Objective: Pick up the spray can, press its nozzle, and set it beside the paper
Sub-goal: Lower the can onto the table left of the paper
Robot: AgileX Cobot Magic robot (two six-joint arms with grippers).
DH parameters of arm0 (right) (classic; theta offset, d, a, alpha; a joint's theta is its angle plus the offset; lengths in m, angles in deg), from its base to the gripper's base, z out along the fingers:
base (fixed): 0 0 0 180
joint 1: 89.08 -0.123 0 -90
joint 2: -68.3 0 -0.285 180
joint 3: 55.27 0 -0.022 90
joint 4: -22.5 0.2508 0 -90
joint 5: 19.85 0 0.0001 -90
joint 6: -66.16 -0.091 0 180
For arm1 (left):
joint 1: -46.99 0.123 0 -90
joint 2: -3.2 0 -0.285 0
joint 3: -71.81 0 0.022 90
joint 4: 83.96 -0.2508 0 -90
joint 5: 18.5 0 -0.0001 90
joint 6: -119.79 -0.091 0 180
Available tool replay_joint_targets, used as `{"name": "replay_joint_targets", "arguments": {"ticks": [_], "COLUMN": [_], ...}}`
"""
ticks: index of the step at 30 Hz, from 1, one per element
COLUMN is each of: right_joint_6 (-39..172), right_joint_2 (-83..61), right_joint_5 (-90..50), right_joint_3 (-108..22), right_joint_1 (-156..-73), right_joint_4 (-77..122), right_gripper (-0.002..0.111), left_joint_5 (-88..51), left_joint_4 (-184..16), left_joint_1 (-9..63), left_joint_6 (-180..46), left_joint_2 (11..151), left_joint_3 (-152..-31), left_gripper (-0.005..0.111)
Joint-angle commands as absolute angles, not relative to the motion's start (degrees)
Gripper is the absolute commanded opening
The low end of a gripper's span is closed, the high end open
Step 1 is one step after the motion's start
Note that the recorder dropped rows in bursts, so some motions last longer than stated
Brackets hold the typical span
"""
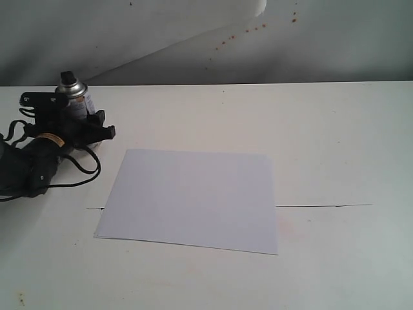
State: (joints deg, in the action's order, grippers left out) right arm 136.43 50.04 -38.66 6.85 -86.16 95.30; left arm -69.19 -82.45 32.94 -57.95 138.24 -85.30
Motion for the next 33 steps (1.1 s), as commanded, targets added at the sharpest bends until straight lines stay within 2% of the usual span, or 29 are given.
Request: {"name": "replay_joint_targets", "arguments": {"ticks": [1, 27, 30, 33], "right_joint_6": [136.5, 136.5, 136.5, 136.5], "right_joint_2": [50.2, 50.2, 50.2, 50.2], "right_joint_5": [-38.9, -38.9, -38.9, -38.9], "right_joint_3": [6.8, 6.8, 6.8, 6.8], "right_joint_1": [-85.7, -85.7, -85.7, -85.7], "right_joint_4": [95.5, 95.5, 95.5, 95.5], "right_gripper": [0.000, 0.000, 0.000, 0.000], "left_joint_5": [-73.2, -76.9, -76.7, -76.7], "left_joint_4": [-89.3, -94.5, -94.5, -94.5], "left_joint_1": [34.1, 34.1, 34.1, 34.1], "left_joint_6": [-54.2, -53.1, -53.2, -53.2], "left_joint_2": [137.7, 141.7, 141.7, 141.7], "left_joint_3": [-86.0, -86.0, -86.0, -86.0], "left_gripper": [0.000, 0.000, 0.002, 0.009]}}
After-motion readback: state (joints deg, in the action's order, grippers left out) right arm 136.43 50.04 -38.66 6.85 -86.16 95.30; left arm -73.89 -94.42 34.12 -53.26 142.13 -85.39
